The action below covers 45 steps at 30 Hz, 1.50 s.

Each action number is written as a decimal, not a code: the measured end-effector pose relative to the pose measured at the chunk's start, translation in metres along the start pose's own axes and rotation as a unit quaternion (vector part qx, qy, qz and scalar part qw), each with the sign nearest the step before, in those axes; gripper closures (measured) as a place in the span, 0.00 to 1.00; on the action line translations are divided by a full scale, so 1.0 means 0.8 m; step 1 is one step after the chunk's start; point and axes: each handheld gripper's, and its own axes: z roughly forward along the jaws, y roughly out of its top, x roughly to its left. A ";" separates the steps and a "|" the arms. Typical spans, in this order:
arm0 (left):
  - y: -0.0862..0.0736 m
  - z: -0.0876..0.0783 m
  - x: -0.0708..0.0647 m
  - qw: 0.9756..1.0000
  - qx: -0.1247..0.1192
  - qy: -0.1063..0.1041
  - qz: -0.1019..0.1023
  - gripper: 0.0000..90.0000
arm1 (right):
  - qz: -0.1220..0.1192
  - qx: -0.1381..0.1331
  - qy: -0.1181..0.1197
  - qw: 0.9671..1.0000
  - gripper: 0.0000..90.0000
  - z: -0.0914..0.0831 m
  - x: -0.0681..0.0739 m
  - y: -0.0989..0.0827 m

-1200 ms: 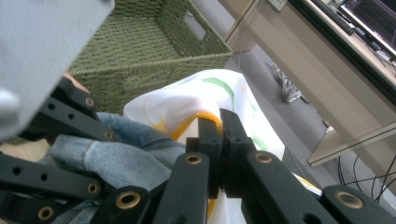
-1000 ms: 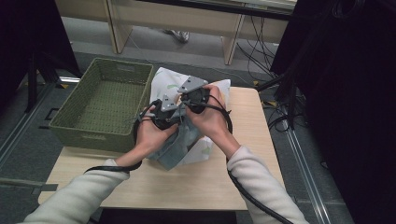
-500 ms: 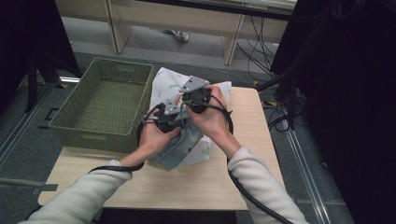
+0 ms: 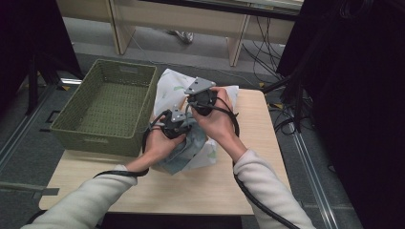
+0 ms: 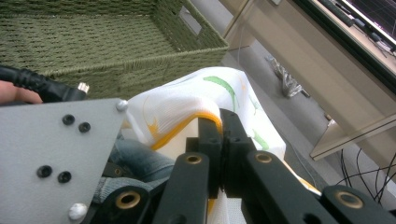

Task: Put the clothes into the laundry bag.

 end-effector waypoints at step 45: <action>-0.091 -0.014 -0.001 0.989 0.123 -0.043 0.068 0.42 | 0.003 0.015 0.010 1.000 1.00 0.008 0.001 -0.006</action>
